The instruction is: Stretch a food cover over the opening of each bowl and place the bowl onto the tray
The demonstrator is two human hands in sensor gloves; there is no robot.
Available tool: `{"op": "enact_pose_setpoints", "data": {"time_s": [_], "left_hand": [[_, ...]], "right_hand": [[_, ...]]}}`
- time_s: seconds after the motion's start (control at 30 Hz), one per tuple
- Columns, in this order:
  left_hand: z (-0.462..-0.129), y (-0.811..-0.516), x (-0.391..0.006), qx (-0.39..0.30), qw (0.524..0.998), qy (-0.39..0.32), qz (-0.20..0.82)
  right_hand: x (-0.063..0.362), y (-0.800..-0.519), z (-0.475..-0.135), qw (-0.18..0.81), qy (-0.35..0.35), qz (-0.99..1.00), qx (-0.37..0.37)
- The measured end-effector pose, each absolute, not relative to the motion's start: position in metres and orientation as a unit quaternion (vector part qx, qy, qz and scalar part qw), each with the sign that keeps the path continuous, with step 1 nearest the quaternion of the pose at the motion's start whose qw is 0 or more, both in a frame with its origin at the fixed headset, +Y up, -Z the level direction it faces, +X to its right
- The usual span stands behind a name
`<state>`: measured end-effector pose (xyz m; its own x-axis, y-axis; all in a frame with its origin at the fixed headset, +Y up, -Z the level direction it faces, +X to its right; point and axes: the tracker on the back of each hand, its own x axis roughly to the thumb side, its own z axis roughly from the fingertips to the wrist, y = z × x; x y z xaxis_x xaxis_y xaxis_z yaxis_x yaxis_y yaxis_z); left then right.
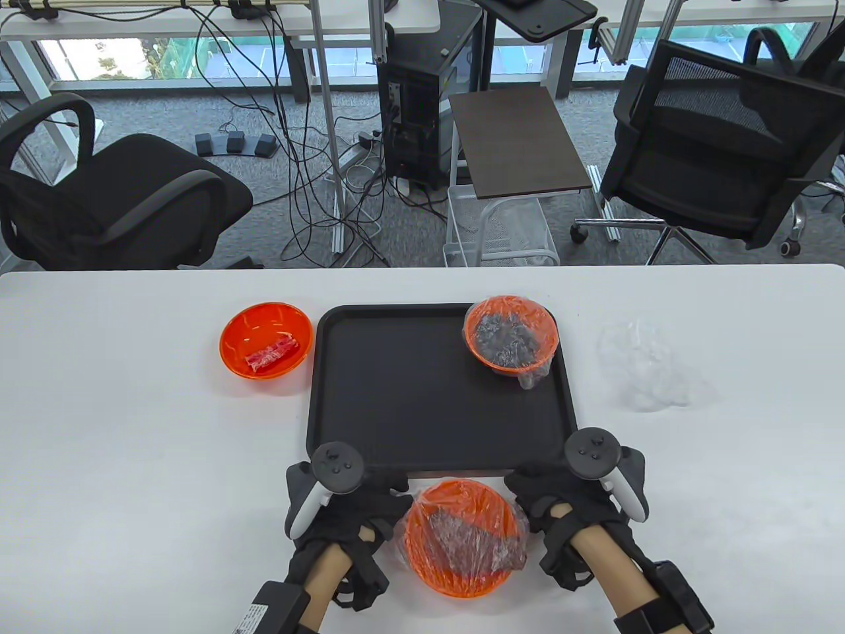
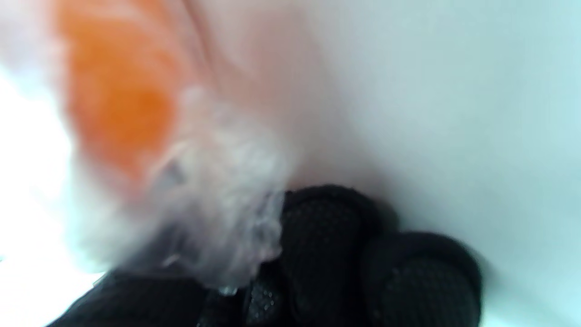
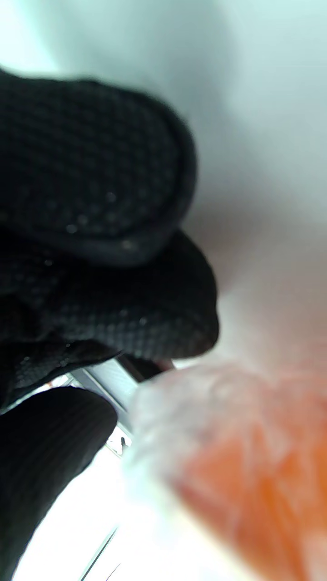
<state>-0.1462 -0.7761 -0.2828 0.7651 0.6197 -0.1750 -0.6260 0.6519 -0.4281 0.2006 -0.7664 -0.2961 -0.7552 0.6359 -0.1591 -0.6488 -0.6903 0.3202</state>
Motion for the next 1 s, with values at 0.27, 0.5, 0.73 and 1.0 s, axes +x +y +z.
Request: {"op": "enact_pose_setpoints", "data": {"time_s": [0.27, 0.5, 0.73, 1.0], "left_hand": [[-0.274, -0.771, -0.163, -0.234, 0.888, 0.026, 0.395], [-0.253, -0.75, -0.152, -0.217, 0.898, 0.032, 0.382], [-0.235, -0.745, -0.127, -0.241, 0.901, 0.05, 0.357], [-0.231, -0.753, -0.113, -0.255, 0.904, 0.072, 0.337]], "right_hand": [[0.208, -0.746, -0.286, 0.342, 0.13, 0.931, -0.007], [0.206, -0.71, -0.267, 0.255, 0.004, 0.965, 0.056], [0.205, -0.702, -0.25, 0.161, -0.05, 0.979, 0.115], [0.212, -0.716, -0.25, 0.172, -0.021, 0.978, 0.112]]}}
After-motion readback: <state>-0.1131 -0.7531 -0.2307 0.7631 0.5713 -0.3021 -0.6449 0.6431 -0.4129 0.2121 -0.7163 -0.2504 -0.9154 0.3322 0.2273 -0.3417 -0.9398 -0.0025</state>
